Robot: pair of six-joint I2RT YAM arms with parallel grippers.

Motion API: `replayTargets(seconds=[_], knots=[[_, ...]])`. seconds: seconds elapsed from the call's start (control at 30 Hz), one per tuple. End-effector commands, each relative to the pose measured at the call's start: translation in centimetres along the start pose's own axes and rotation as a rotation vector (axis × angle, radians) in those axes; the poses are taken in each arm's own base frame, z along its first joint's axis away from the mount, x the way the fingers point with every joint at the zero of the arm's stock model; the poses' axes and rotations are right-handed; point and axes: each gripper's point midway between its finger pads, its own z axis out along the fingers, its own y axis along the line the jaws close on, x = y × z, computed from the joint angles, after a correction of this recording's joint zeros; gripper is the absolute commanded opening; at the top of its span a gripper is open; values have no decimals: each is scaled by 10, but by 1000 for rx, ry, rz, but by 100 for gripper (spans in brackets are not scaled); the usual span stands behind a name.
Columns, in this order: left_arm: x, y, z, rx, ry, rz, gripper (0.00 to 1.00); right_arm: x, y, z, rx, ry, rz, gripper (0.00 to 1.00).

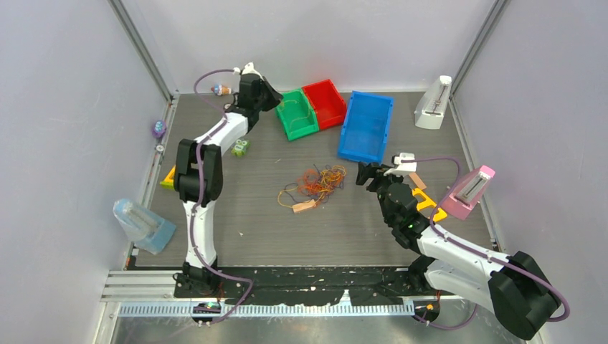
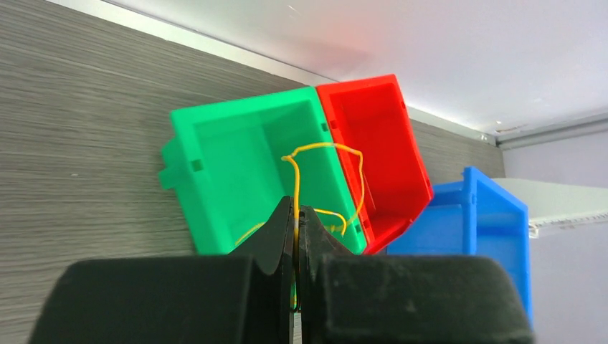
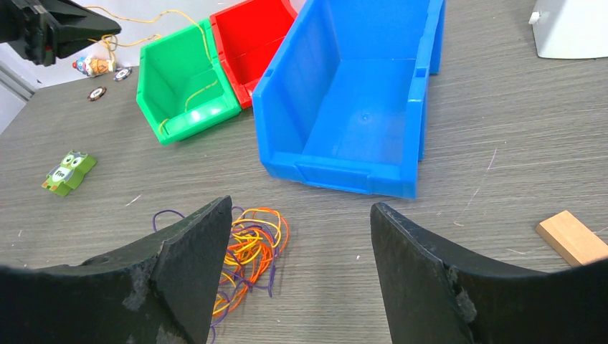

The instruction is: Untangle the cables

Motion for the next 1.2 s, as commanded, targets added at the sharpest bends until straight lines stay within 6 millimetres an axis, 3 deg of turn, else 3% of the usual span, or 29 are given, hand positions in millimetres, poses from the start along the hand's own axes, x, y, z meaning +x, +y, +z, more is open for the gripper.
replayTargets(seconds=[0.0,0.3,0.43,0.53,0.67,0.9,1.17], knots=[[-32,-2,-17,-46,-50,59,0,-16,4,2,-5,-48,36,75],[-16,-4,13,-80,96,137,5,-14,4,3,-3,-41,32,75],[-9,-2,16,-115,131,148,25,-14,3,4,-1,-40,31,75],[-10,-6,10,-114,137,170,42,-13,4,5,1,-39,31,75],[-17,-10,-2,-137,124,226,57,-13,4,5,-3,-35,30,75],[-29,15,-15,-287,92,272,60,-13,5,4,-5,-35,31,75],[-2,34,-1,-317,166,264,62,-14,4,5,-3,-37,31,75]])
